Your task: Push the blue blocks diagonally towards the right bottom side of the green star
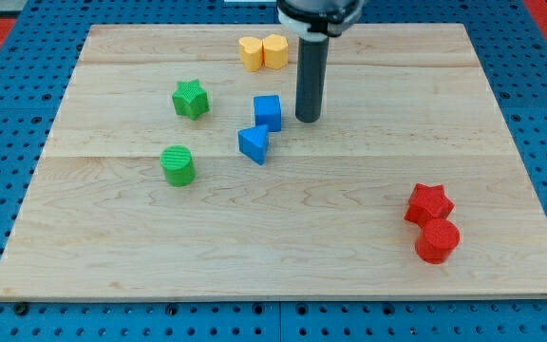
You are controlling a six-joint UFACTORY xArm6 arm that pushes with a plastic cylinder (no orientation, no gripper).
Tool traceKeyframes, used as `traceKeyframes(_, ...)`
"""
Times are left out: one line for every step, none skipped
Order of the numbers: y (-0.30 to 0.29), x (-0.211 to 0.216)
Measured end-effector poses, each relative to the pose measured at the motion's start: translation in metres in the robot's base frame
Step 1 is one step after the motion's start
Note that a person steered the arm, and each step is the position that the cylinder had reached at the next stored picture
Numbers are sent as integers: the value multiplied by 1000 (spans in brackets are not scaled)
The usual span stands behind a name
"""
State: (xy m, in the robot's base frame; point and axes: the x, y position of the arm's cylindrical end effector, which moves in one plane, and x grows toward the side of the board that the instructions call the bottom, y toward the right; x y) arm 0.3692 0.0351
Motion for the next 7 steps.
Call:
traceKeyframes(-31,0)
traceKeyframes(-36,0)
traceKeyframes(-27,-12)
traceKeyframes(-22,-14)
traceKeyframes(-20,-14)
traceKeyframes(-17,-14)
traceKeyframes(-14,-14)
